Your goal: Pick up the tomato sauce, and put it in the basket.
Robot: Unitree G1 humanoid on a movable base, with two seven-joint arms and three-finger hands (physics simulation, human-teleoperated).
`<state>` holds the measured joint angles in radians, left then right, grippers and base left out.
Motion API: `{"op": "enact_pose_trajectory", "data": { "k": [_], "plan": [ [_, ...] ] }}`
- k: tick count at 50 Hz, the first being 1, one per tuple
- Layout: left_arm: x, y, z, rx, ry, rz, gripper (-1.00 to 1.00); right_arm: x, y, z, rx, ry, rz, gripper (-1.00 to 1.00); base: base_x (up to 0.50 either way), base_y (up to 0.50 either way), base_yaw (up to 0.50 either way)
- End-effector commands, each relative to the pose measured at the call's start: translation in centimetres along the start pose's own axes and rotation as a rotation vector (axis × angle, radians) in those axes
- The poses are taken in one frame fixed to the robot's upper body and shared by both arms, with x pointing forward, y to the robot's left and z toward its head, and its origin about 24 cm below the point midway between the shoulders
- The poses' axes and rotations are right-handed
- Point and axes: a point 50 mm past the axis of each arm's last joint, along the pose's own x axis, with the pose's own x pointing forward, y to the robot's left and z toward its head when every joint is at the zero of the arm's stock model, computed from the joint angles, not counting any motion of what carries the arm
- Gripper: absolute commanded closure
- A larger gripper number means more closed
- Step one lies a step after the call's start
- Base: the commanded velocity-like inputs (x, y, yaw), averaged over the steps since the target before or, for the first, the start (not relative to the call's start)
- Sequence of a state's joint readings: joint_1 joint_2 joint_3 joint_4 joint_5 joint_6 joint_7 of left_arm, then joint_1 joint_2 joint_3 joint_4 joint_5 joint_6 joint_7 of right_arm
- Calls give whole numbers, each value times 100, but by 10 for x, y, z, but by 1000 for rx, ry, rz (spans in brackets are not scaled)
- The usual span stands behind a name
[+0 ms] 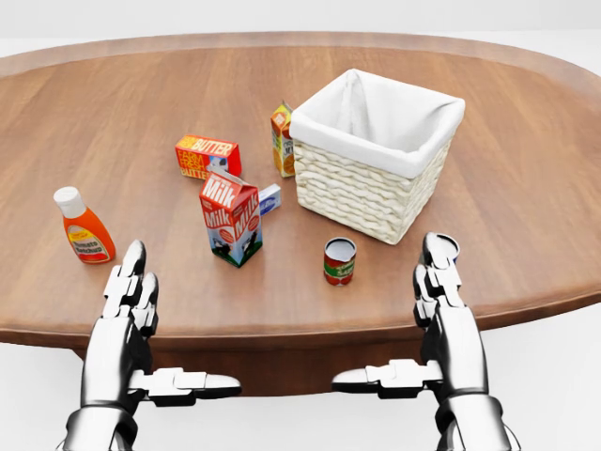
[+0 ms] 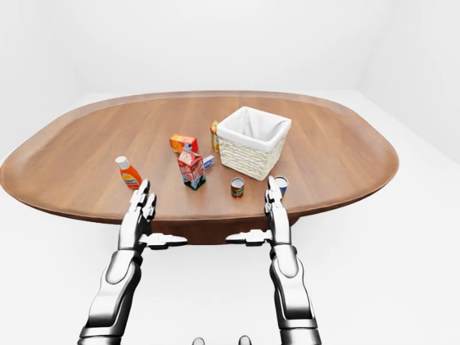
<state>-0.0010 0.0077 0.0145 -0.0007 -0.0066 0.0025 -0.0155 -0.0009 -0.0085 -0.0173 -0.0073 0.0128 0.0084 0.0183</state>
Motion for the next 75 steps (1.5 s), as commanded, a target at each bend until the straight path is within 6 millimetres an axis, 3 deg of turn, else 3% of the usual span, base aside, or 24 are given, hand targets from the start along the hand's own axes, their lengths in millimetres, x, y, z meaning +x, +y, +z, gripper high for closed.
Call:
{"op": "enact_pose_trajectory", "data": {
  "k": [1,19,31,40,59,75],
  "plan": [
    [0,7,2,3,1,-2,-100,0,-8,5,8,-4,3,-100,0,0,0],
    [-2,6,12,10,-10,-6,-100,-3,-8,13,13,-9,3,-100,0,0,0],
    [-4,8,30,12,-79,-3,-100,-2,-9,15,19,-20,-1,-100,0,0,0],
    [-7,7,53,10,-178,-8,-100,-3,-10,27,23,-70,-5,-100,0,0,0],
    [-13,7,75,16,-274,-12,-100,-7,-14,58,30,-205,-13,-100,0,0,0],
    [-13,6,72,20,-259,-15,-100,-15,-13,73,67,-275,44,-100,18,0,0]
  ]
}}
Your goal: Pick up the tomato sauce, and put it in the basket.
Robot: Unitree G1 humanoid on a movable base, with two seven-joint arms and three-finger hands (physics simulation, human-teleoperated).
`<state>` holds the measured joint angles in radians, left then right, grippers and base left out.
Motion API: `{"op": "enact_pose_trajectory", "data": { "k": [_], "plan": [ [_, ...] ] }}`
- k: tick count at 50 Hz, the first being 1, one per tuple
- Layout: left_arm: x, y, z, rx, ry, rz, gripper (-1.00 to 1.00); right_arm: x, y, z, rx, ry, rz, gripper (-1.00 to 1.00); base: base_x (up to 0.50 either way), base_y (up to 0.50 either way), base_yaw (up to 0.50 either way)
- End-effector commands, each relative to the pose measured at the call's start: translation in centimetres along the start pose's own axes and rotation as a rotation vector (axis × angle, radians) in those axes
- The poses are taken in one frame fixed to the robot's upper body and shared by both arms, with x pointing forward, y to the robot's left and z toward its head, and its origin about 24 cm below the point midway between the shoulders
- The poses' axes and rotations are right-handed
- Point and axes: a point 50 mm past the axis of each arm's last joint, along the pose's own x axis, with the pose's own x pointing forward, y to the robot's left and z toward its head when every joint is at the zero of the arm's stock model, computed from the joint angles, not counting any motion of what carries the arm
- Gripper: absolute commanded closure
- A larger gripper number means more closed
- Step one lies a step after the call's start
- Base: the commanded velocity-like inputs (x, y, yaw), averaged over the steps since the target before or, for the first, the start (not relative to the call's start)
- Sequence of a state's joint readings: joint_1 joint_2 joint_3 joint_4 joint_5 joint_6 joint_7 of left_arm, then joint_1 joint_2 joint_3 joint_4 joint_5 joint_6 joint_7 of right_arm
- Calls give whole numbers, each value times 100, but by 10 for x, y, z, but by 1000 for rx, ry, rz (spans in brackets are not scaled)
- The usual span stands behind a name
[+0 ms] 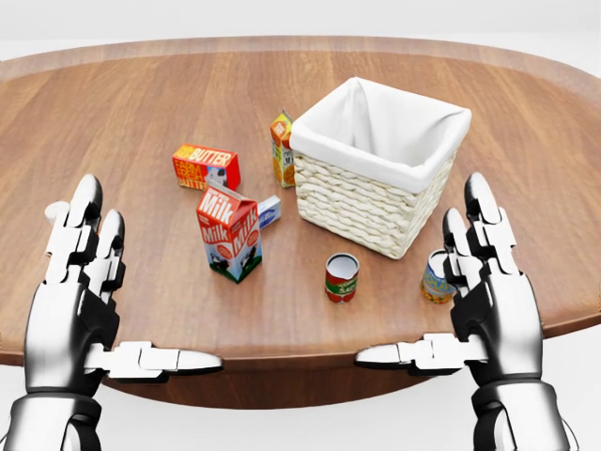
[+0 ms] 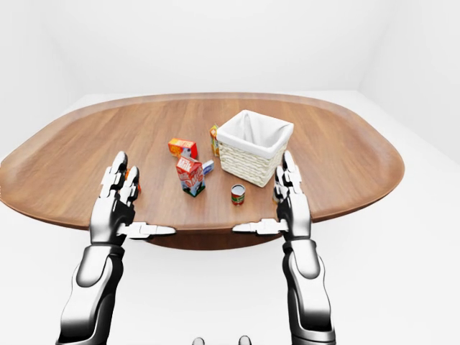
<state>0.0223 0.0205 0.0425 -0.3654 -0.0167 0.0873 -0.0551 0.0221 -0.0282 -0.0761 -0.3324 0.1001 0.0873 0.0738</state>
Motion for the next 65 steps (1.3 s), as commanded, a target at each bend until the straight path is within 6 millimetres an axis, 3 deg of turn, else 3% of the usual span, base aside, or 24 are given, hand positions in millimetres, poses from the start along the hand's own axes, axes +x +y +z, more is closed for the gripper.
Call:
{"op": "enact_pose_trajectory", "data": {
  "k": [1,15,22,57,65],
  "plan": [
    [0,-1,1,2,-4,-4,-100,-1,0,9,24,-39,26,-100,50,0,0],
    [0,-1,-2,4,9,-6,-100,0,0,9,27,-41,28,-100,50,0,0],
    [0,-1,-3,6,13,-5,-100,-2,3,9,31,-39,44,-100,5,0,0],
    [0,-1,-1,8,6,-5,-100,-2,2,7,27,-30,31,-100,-1,-50,0],
    [-1,-2,-3,8,15,-7,-100,-1,2,9,29,-42,25,-100,0,-6,0]
  ]
}}
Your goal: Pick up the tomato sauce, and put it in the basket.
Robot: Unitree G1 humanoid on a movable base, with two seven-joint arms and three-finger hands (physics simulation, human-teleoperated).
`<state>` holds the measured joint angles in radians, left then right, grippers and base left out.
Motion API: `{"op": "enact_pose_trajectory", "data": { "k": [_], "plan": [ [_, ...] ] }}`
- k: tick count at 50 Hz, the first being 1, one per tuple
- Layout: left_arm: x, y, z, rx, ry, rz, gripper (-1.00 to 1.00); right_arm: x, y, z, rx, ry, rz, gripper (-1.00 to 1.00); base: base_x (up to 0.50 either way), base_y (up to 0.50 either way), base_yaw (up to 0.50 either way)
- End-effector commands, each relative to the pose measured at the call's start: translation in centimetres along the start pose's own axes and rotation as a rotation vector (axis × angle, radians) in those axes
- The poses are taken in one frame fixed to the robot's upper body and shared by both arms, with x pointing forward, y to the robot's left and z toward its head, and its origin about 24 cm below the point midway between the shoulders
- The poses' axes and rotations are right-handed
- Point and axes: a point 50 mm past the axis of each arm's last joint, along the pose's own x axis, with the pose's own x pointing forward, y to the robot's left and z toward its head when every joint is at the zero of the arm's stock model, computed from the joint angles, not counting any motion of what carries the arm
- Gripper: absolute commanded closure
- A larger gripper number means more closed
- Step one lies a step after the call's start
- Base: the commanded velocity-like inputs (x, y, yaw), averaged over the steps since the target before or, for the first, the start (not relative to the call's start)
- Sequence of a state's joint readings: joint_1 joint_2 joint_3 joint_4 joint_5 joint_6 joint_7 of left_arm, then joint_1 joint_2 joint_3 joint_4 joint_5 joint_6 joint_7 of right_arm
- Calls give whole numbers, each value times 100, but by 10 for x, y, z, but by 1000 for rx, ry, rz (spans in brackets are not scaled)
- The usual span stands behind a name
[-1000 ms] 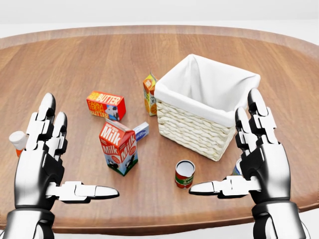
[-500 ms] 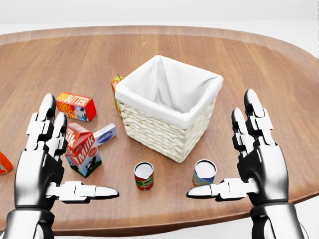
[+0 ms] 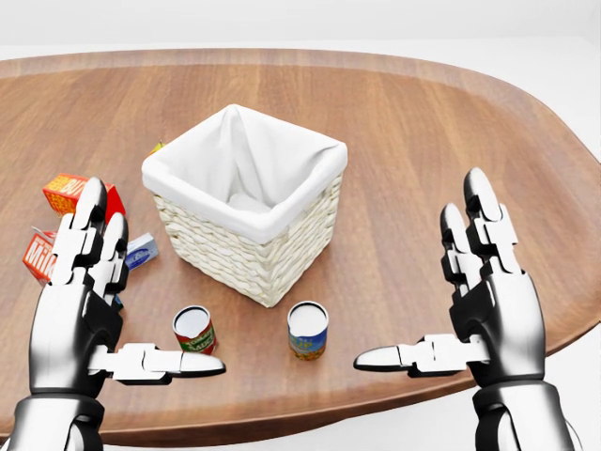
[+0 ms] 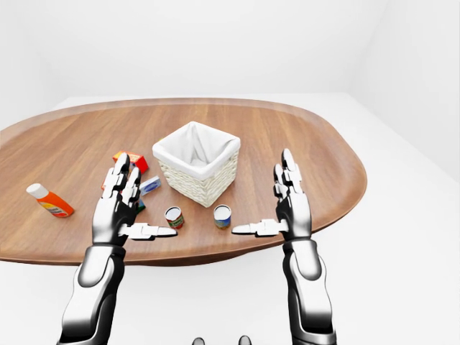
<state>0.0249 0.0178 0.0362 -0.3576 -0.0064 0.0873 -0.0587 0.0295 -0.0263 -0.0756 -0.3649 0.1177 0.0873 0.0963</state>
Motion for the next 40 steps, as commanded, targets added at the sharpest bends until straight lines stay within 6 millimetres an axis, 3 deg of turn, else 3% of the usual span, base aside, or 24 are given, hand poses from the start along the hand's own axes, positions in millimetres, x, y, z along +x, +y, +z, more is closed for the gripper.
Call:
{"op": "enact_pose_trajectory", "data": {
  "k": [1,6,8,23,40],
  "plan": [
    [-1,0,0,2,3,0,-100,0,0,5,17,-22,4,-100,16,0,0],
    [-1,0,-2,4,9,-1,-100,-1,0,5,16,-24,12,-100,49,0,0],
    [0,0,-3,5,15,-1,-100,1,1,-2,-5,8,-9,-100,0,0,0],
    [-1,-1,-4,6,19,-5,-100,0,0,1,23,-7,5,-100,1,0,0],
    [-1,-1,-2,6,10,-3,-100,-1,1,-1,15,2,2,-100,50,0,0]
  ]
}}
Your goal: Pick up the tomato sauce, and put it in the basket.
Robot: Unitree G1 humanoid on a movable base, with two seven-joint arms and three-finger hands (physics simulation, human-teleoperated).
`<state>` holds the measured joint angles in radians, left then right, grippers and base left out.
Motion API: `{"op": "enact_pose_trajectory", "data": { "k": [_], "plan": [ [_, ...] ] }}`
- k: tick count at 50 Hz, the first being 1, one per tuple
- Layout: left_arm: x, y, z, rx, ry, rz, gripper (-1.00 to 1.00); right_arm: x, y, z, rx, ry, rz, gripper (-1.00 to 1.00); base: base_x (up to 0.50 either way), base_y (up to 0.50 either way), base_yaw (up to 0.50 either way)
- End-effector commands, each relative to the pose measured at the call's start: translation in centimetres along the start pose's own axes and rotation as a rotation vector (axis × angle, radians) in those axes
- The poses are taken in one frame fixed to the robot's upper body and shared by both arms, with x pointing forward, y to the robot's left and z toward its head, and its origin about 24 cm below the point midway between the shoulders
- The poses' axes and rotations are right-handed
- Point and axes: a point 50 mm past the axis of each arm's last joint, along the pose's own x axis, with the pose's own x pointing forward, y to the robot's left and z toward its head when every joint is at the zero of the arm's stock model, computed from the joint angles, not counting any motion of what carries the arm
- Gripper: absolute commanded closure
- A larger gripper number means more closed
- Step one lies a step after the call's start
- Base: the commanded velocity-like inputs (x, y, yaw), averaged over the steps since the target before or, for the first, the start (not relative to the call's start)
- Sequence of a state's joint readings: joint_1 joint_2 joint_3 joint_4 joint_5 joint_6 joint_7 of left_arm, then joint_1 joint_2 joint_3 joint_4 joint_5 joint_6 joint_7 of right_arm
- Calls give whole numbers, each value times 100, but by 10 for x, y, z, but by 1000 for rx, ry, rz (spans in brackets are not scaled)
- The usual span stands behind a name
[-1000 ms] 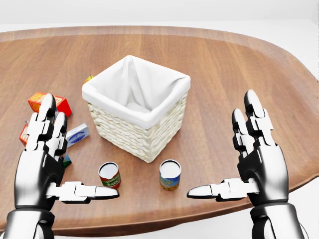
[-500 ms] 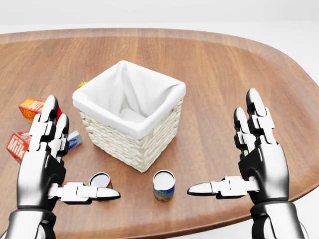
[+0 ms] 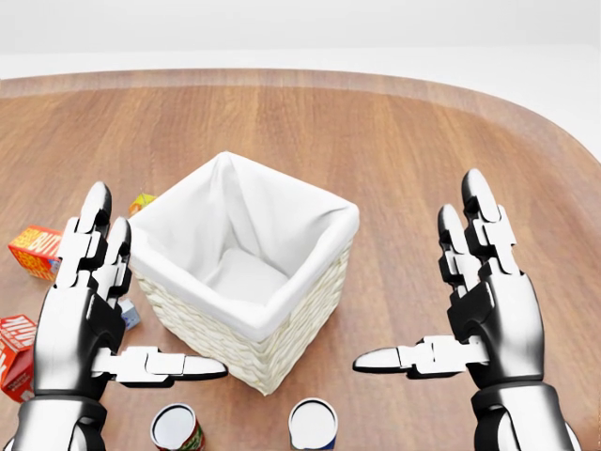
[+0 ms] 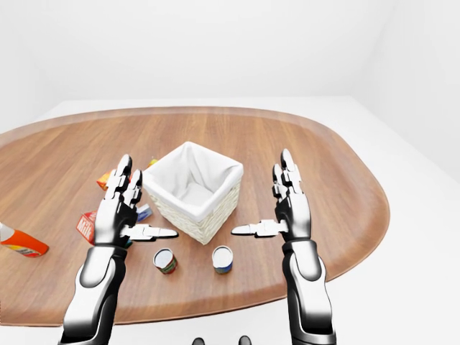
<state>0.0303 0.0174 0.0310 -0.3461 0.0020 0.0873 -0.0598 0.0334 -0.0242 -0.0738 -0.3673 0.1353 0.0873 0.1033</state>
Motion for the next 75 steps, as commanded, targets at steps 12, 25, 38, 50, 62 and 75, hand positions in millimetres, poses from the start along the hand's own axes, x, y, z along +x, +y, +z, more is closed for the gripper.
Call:
{"op": "enact_pose_trajectory", "data": {
  "k": [12,25,38,50,62,75],
  "plan": [
    [1,1,3,1,-13,2,-100,1,0,-2,-17,9,-19,-100,3,0,0],
    [1,1,2,3,-9,1,-100,0,1,-1,-10,3,-12,-100,0,0,0],
    [1,3,5,11,-24,7,-100,1,1,0,-28,1,-8,-100,3,0,0],
    [1,5,29,79,-122,12,-100,2,0,-3,-26,15,-16,-100,0,0,0],
    [-1,5,39,153,-159,12,-100,1,0,-4,-26,17,-16,-100,0,0,0],
    [-5,3,40,255,-154,11,-100,2,-1,1,-26,-4,-23,-100,0,0,0]
  ]
}}
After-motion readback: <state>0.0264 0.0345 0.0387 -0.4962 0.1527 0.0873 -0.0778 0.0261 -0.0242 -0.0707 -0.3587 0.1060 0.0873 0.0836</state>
